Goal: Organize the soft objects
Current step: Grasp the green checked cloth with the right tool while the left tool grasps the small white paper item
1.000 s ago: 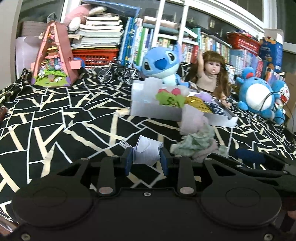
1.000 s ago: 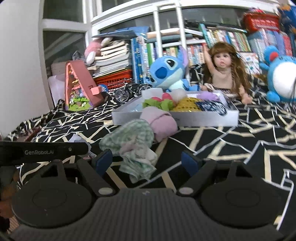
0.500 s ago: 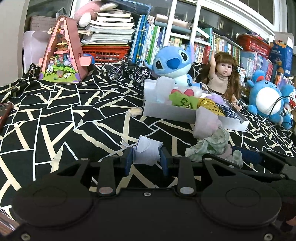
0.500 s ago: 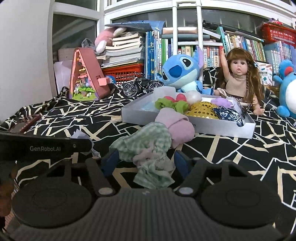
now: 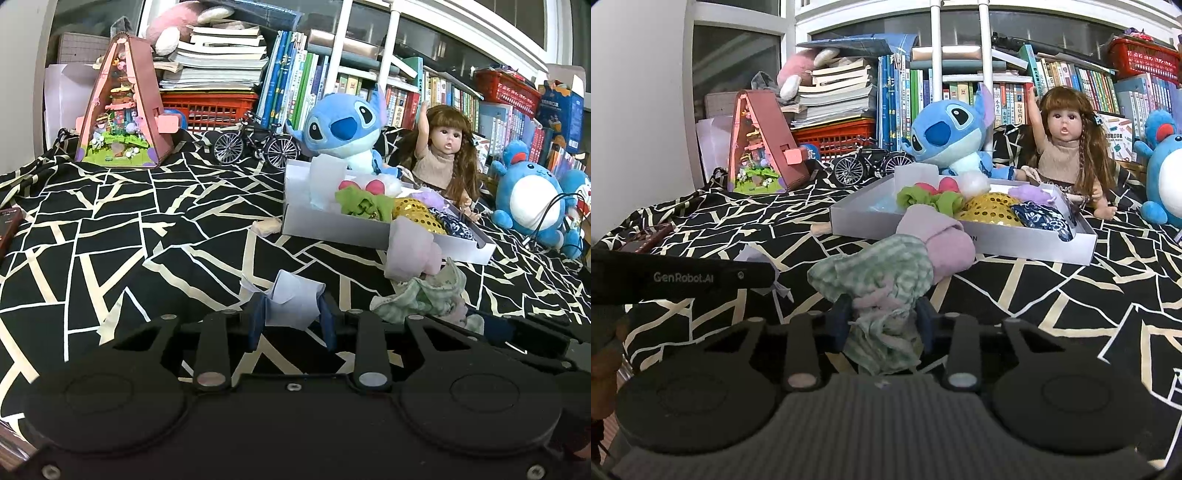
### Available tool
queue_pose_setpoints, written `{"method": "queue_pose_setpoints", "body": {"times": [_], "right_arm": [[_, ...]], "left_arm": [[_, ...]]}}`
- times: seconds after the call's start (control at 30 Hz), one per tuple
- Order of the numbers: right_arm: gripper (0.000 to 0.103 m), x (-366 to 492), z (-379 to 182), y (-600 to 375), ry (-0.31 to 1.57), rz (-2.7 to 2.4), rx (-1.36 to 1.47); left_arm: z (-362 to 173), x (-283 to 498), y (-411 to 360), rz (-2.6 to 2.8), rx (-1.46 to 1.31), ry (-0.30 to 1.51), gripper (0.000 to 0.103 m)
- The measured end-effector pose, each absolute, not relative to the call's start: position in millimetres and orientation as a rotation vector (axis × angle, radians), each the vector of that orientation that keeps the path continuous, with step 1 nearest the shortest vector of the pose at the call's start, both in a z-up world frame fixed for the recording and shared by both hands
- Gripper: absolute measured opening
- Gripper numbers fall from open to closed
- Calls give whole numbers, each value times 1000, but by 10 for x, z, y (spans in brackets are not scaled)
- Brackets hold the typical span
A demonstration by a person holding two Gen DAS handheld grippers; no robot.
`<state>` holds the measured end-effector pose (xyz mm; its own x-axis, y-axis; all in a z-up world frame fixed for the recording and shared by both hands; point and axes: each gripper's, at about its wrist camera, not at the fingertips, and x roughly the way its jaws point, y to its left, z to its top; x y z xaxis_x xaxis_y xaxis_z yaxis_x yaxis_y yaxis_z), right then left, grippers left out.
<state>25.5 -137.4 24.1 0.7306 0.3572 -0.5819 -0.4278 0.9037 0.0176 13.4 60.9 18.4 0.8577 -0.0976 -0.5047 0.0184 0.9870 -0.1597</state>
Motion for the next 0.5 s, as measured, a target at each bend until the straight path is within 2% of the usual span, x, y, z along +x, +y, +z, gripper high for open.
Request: {"method": "queue_pose_setpoints", "body": {"times": [0.5], "right_arm": [[42,159,394,-1561,580,403,-97]], "left_arm": [[248,115,579,-76,-149,523,30]]}}
